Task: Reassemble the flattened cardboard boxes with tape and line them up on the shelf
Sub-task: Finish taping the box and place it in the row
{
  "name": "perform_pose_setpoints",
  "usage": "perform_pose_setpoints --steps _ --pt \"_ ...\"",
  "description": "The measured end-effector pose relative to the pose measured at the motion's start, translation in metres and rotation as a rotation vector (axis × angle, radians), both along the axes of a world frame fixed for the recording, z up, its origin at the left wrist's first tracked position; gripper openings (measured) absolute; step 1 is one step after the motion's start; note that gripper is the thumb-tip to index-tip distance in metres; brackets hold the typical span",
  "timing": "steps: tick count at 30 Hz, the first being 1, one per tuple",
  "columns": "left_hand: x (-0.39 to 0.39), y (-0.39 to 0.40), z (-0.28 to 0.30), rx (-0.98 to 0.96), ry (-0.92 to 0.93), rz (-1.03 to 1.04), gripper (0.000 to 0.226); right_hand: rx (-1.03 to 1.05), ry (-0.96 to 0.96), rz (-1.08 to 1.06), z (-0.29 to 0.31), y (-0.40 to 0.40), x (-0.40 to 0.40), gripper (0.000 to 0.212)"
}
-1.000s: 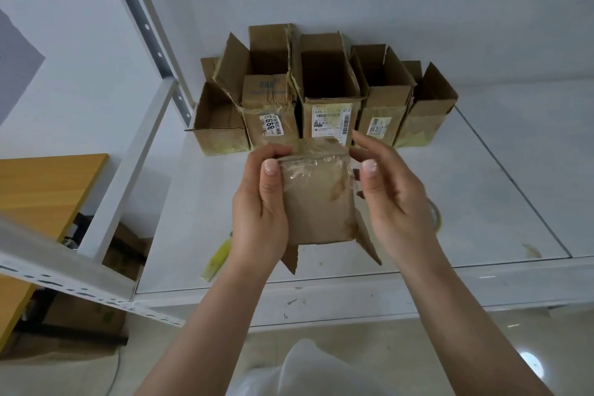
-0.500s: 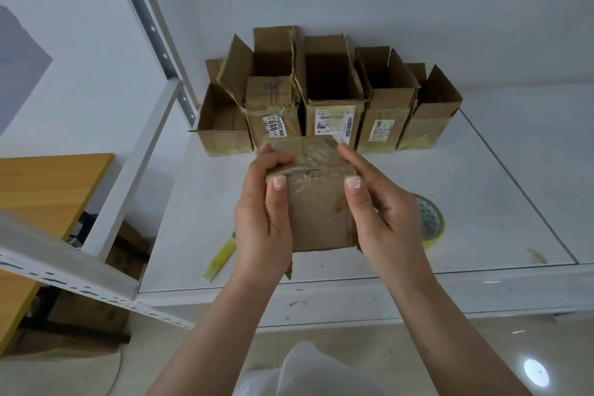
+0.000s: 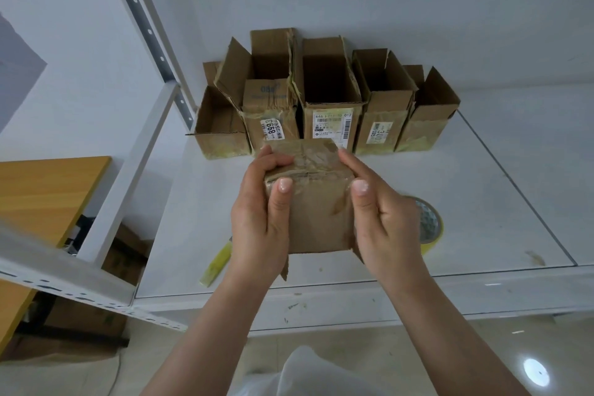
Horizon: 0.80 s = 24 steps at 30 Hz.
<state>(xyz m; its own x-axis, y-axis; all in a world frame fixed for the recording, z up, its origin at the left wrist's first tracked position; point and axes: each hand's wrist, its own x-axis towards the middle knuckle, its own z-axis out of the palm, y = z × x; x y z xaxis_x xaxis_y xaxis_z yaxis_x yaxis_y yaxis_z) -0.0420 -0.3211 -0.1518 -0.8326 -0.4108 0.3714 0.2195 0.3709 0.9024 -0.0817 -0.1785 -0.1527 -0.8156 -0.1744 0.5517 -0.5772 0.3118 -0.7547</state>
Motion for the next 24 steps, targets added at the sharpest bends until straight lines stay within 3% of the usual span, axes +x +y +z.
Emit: perform_pose_setpoints --steps 3,6,9,11,13,16,17,19,21,24 --pt "-0.005 -0.012 0.01 0.062 0.009 0.064 0.031 0.025 -0.102 0.01 -0.002 0.015 -0.009 0.052" --pt "-0.009 -0.025 0.019 0.208 -0.042 0.109 0.038 0.175 -0.134 0.012 -0.005 0.031 -0.021 0.04" --pt "-0.013 -0.031 0.024 0.361 -0.103 0.102 0.042 0.352 -0.2 0.121 -0.012 0.041 -0.024 0.07" --pt "-0.015 -0.03 0.027 0.463 -0.151 0.115 0.044 0.427 -0.228 0.217 -0.013 0.04 -0.021 0.076" --pt "-0.015 -0.028 0.028 0.534 -0.214 0.107 0.044 0.457 -0.155 0.241 -0.015 0.037 -0.02 0.068" --pt "-0.017 -0.028 0.022 0.594 -0.33 0.069 0.035 0.35 0.035 0.057 -0.015 0.034 -0.02 0.035" --pt "-0.018 -0.029 0.019 0.585 -0.355 0.057 0.028 0.322 0.067 0.0 -0.013 0.035 -0.019 0.026" --pt "-0.017 -0.033 0.016 0.366 -0.364 0.097 0.023 0.318 0.086 -0.071 -0.009 0.037 -0.018 0.019" --pt "-0.011 -0.04 0.017 0.095 -0.289 0.163 0.033 0.365 0.073 -0.126 -0.005 0.039 -0.017 0.018" --pt "-0.003 -0.05 0.022 -0.165 -0.242 0.058 0.051 0.419 0.034 -0.181 0.003 0.034 -0.014 0.019"
